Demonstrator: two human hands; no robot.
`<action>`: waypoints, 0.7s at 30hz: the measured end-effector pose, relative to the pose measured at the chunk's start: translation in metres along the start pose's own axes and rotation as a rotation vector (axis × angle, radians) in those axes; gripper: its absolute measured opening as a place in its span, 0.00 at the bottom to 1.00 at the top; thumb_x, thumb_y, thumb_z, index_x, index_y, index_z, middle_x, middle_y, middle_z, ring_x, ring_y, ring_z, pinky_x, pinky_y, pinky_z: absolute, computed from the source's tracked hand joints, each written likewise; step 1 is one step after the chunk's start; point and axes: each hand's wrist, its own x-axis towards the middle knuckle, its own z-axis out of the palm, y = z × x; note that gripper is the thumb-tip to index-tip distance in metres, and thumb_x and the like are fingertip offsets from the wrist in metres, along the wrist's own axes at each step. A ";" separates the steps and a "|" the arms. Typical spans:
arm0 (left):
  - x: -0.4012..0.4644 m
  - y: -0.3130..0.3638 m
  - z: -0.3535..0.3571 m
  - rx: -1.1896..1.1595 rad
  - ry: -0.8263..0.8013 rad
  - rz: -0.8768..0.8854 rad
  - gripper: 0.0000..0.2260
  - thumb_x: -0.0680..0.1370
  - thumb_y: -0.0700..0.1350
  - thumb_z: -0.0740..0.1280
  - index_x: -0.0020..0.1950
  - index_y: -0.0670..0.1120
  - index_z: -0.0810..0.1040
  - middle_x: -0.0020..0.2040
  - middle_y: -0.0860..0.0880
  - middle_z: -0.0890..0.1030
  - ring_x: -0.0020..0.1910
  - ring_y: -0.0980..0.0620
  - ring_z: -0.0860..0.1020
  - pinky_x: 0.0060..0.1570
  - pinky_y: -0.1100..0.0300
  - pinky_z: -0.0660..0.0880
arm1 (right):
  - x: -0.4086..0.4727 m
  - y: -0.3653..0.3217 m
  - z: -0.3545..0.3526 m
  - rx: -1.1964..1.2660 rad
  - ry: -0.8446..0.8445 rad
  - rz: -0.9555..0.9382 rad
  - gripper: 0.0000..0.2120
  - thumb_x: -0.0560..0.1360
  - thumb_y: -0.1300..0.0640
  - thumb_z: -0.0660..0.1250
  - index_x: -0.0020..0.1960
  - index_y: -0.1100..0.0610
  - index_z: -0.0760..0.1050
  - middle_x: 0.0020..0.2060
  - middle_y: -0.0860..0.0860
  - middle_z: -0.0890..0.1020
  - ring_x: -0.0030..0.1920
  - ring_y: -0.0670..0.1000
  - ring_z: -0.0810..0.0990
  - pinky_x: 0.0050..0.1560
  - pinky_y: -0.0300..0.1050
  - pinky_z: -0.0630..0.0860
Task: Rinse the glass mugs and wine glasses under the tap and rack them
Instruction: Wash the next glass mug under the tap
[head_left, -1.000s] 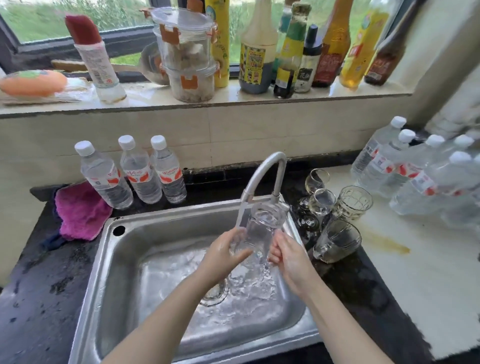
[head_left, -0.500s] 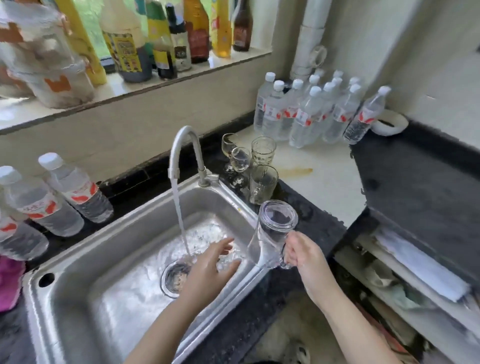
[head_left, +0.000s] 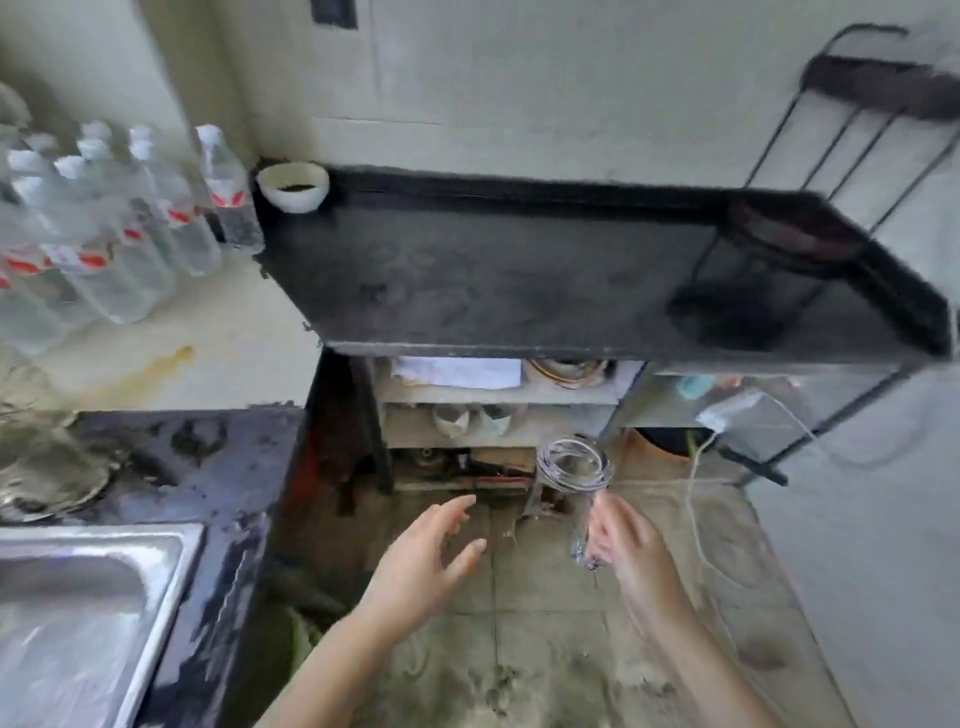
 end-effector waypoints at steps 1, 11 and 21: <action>0.010 0.016 0.017 0.004 -0.028 0.021 0.22 0.77 0.54 0.65 0.71 0.54 0.67 0.59 0.56 0.76 0.57 0.60 0.74 0.57 0.65 0.70 | -0.001 0.003 -0.027 -0.012 0.032 0.008 0.18 0.82 0.60 0.53 0.32 0.57 0.59 0.24 0.46 0.59 0.23 0.43 0.58 0.25 0.31 0.62; 0.089 0.161 0.150 0.003 -0.221 0.181 0.19 0.77 0.51 0.66 0.68 0.53 0.70 0.55 0.57 0.77 0.54 0.62 0.75 0.57 0.66 0.70 | 0.001 0.020 -0.222 -0.082 0.249 0.016 0.19 0.82 0.54 0.54 0.34 0.59 0.60 0.23 0.47 0.60 0.24 0.45 0.59 0.29 0.31 0.66; 0.208 0.243 0.209 0.047 -0.306 0.308 0.18 0.78 0.52 0.65 0.67 0.53 0.71 0.55 0.55 0.78 0.51 0.61 0.75 0.52 0.70 0.68 | 0.076 0.001 -0.306 0.000 0.368 0.020 0.19 0.81 0.52 0.54 0.34 0.57 0.59 0.23 0.45 0.60 0.24 0.44 0.60 0.28 0.30 0.66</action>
